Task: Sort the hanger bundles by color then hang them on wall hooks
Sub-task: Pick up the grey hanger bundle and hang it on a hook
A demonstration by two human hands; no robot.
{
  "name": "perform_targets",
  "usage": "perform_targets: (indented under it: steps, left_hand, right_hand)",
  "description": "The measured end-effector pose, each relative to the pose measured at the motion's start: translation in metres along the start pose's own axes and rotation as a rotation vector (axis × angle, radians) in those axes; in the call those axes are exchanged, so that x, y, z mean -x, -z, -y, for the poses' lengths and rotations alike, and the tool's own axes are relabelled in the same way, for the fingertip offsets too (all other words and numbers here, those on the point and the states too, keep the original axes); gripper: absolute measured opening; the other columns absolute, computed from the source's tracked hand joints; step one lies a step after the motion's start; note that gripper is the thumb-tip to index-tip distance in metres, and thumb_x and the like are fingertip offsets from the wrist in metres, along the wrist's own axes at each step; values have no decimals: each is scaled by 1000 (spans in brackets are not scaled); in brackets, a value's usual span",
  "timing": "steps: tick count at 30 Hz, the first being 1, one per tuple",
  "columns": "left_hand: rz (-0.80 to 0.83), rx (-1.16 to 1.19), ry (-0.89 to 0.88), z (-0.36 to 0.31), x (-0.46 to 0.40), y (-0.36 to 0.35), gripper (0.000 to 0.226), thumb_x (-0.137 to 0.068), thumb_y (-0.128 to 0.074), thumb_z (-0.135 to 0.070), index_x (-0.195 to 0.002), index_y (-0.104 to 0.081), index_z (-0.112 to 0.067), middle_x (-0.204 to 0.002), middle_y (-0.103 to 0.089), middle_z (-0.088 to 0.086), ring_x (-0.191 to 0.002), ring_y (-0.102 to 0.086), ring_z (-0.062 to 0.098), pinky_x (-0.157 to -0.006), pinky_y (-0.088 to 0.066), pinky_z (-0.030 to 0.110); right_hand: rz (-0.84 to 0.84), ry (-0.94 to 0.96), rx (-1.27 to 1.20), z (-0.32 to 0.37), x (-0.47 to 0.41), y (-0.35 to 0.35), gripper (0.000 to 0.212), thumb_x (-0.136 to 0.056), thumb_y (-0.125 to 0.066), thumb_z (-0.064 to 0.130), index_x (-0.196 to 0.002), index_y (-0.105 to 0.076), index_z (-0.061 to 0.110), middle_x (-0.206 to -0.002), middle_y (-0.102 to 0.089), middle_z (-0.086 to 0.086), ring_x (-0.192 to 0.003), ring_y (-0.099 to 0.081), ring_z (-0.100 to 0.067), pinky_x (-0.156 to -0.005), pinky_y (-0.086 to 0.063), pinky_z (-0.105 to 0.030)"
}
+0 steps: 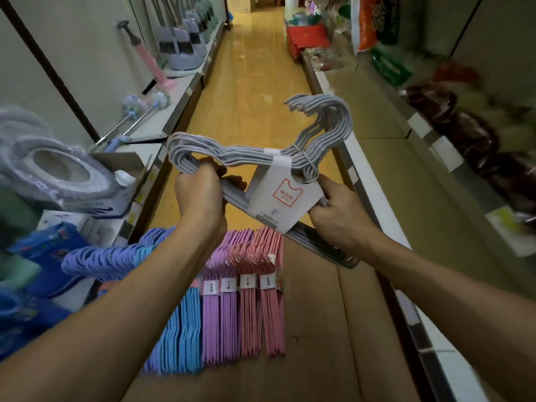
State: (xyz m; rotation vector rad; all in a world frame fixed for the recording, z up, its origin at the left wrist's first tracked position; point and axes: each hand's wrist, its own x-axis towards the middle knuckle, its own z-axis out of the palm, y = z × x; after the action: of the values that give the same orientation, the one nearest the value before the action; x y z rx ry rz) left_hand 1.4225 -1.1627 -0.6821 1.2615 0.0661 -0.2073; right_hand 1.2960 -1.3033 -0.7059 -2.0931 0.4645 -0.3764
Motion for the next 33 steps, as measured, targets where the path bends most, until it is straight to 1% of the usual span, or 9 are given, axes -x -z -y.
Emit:
perform_targets:
  steps: [6, 9, 11, 13, 20, 22, 26, 30, 33]
  left_hand:
    - [-40, 129, 25, -158, 26, -49, 16, -94, -46, -4, -79, -49, -9, -53, -40, 0, -39, -40, 15, -49, -43, 31]
    - [6, 134, -3, -253, 39, -77, 13, -91, -44, -3, -81, -49, -10, -62, -36, 4, -43, -37, 16, -47, -42, 30]
    - [3, 136, -31, -317, 44, -94, 15, -90, -44, -4, -78, -49, -11, -62, -35, 5, -44, -37, 18, -46, -40, 29]
    - [-1, 145, -48, -378, 51, -110, 13, -91, -43, -5, -80, -50, -11, -62, -37, 3, -42, -36, 17, -44, -38, 27]
    - [80, 207, -139, -570, 89, -135, 23, -82, -40, 4, -67, -49, -12, -55, -43, 4, -46, -37, 20, -44, -38, 28]
    - [89, 236, -138, -611, 106, -133, 20, -82, -42, 4, -70, -50, -10, -57, -43, 5, -45, -41, 19, -46, -42, 30]
    - [119, 290, -151, -676, 139, -125, 25, -85, -40, 7, -70, -51, -9, -43, -41, 0, -37, -42, 15, -50, -43, 32]
    - [180, 224, -179, -722, 161, -110, 20, -91, -41, 5, -80, -52, -8, -51, -44, 2, -43, -47, 17, -46, -47, 29]
    - [208, 151, -226, -747, 172, -100, 17, -92, -43, 1, -79, -52, -6, -47, -47, 2, -47, -48, 21, -56, -45, 34]
  right_hand:
    - [-4, -12, 17, 146, -9, 80, 30, -95, -54, 10, -119, -59, 27, -107, -67, 9, -95, -61, -6, -74, -49, -18]
    - [-38, 11, -10, 233, -15, 125, 32, -91, -54, 17, -120, -59, 30, -109, -70, 10, -98, -64, -7, -83, -56, -32]
    - [-70, 46, -17, 291, -20, 151, 37, -87, -52, 22, -122, -60, 31, -109, -71, 9, -99, -65, -8, -84, -56, -33]
    - [-106, 69, -10, 347, -25, 178, 33, -88, -53, 17, -118, -62, 29, -106, -71, 8, -96, -63, -7, -79, -55, -30]
    - [-97, 157, 138, 531, -35, 264, 32, -92, -51, 14, -121, -57, 28, -114, -67, 2, -103, -61, -21, -86, -52, -42]
    - [-110, 171, 190, 576, -30, 284, 36, -91, -52, 14, -124, -57, 29, -116, -67, 1, -103, -60, -23, -88, -50, -41]
    - [-119, 192, 237, 640, -17, 305, 35, -91, -54, 19, -123, -58, 33, -116, -68, 2, -105, -61, -25, -90, -51, -43]
    - [-127, 197, 200, 680, 1, 310, 36, -92, -57, 17, -125, -58, 32, -118, -68, 2, -107, -60, -24, -84, -45, -35]
    - [-141, 211, 169, 702, 13, 310, 36, -91, -56, 14, -125, -58, 28, -122, -67, 0, -108, -60, -24, -84, -45, -34]
